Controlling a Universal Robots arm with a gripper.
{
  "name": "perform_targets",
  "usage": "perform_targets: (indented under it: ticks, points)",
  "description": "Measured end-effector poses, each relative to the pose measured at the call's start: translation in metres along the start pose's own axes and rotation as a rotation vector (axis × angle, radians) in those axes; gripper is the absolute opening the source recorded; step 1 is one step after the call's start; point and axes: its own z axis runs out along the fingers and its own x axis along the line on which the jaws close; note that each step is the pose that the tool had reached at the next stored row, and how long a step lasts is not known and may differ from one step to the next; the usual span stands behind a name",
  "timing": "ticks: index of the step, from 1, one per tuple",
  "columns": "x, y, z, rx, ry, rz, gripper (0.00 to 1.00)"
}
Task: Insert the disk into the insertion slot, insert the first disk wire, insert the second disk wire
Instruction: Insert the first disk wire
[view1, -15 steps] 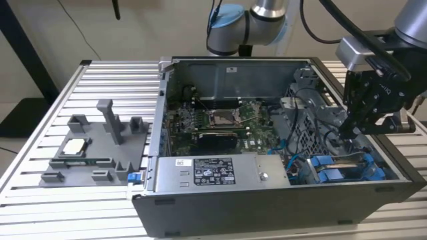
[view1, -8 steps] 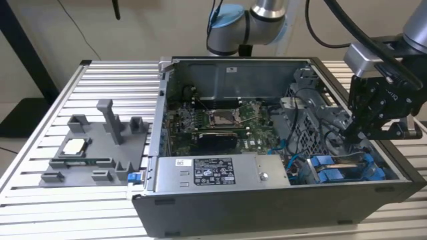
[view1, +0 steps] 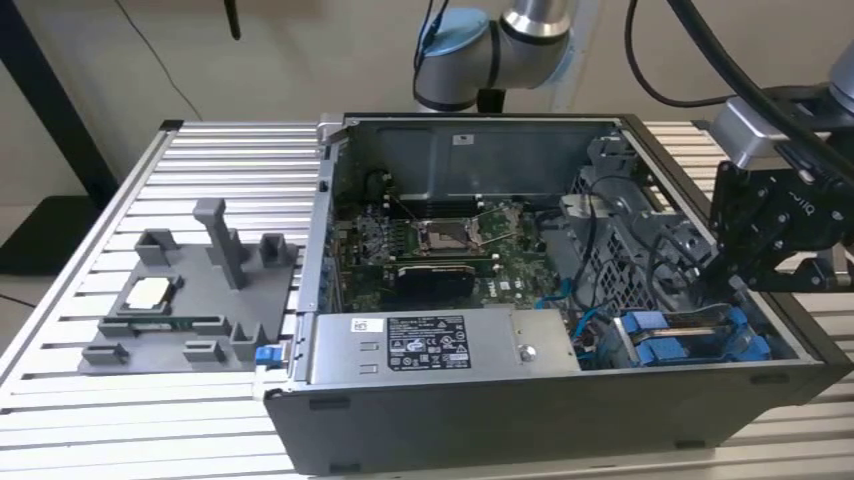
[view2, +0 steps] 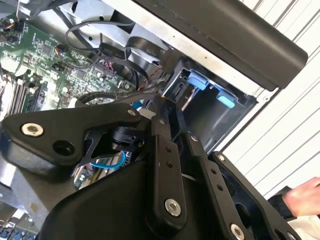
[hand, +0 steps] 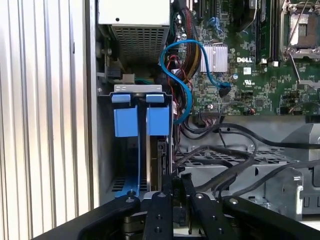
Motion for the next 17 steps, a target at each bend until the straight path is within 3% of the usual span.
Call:
perform_targets:
  ticks: [9, 17]
  points:
    - [0.0001, -0.0005, 0.0017, -0.0002, 0.0010, 0.000, 0.19]
    - [0.0007, -0.0010, 0.0075, 0.0000, 0.0094, 0.000, 0.19]
